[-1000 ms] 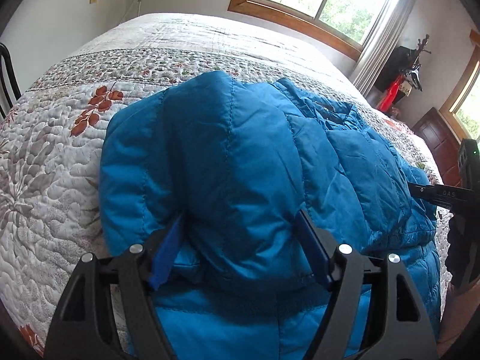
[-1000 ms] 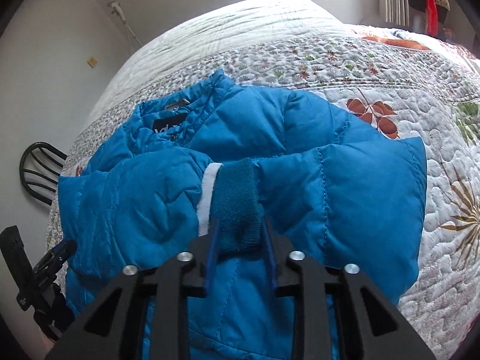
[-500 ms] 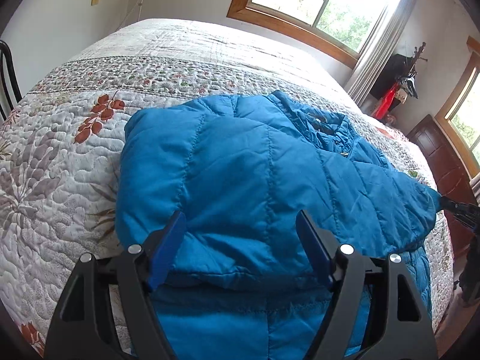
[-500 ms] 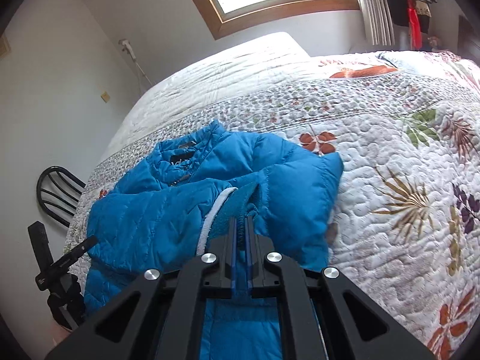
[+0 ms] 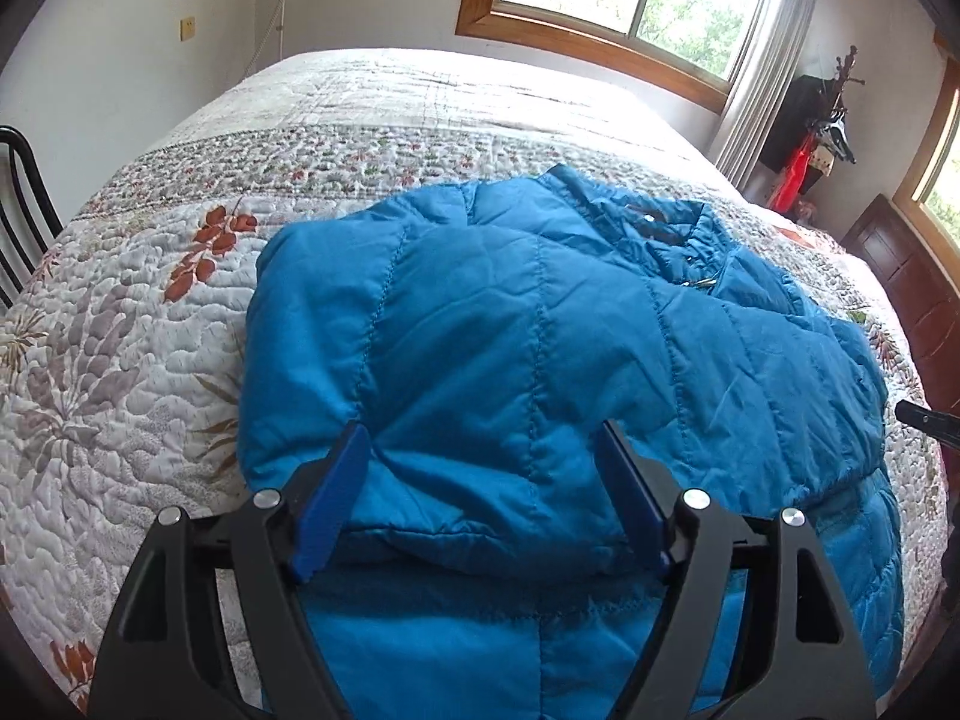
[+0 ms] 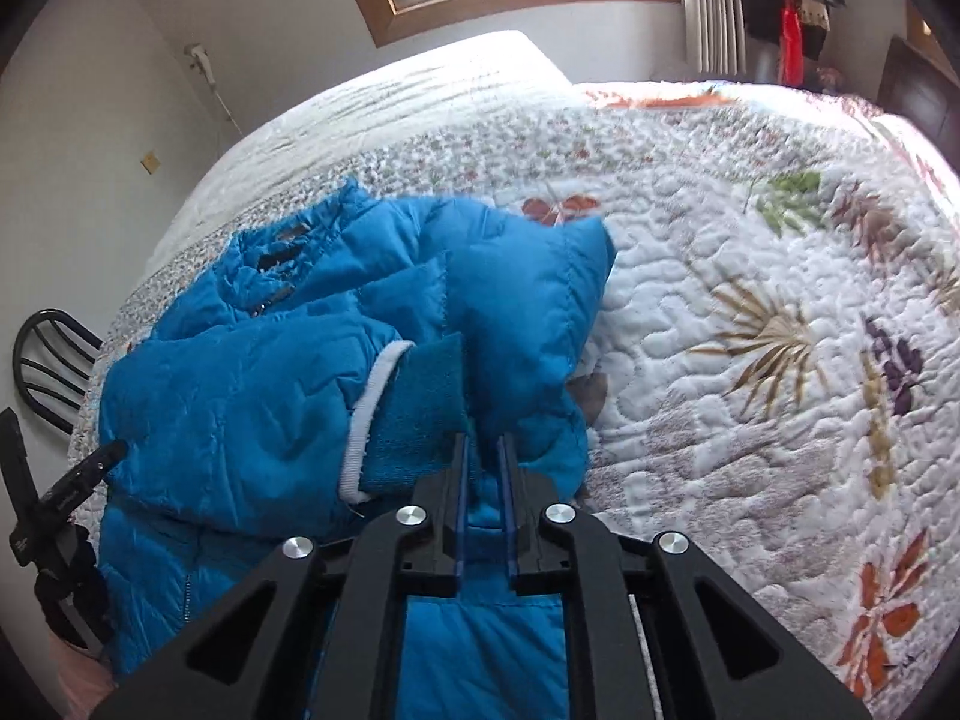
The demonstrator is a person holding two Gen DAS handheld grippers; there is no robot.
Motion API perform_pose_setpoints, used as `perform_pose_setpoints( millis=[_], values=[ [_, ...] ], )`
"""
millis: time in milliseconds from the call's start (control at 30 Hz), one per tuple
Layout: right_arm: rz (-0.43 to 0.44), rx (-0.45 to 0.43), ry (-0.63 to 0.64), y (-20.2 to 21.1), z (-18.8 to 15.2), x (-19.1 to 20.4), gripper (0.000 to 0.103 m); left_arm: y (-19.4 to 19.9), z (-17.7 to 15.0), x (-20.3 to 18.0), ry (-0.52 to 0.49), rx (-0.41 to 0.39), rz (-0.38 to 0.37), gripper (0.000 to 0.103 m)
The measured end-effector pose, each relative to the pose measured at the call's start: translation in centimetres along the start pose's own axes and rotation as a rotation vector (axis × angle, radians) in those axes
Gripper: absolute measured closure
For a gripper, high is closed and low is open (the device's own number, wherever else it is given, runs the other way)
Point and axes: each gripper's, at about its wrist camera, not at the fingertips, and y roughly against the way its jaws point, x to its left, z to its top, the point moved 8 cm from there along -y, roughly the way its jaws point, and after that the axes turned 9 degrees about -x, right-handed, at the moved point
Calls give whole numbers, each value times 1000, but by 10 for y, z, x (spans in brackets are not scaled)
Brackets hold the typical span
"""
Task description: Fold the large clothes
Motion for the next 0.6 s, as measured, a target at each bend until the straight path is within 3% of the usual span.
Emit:
perform_pose_setpoints(
  millis=[133, 267, 400, 600],
  values=[
    [74, -49, 61, 16, 10, 37, 91, 20, 9, -15, -26, -54, -8, 25],
    [60, -19, 119, -13, 3, 61, 91, 9, 1, -24, -55, -31, -10, 24],
    [21, 43, 148, -41, -13, 60, 91, -14, -13, -18, -50, 31, 7, 25],
    [39, 86, 133, -61, -29, 49, 83, -25, -23, -16, -82, 35, 20, 23]
  ],
)
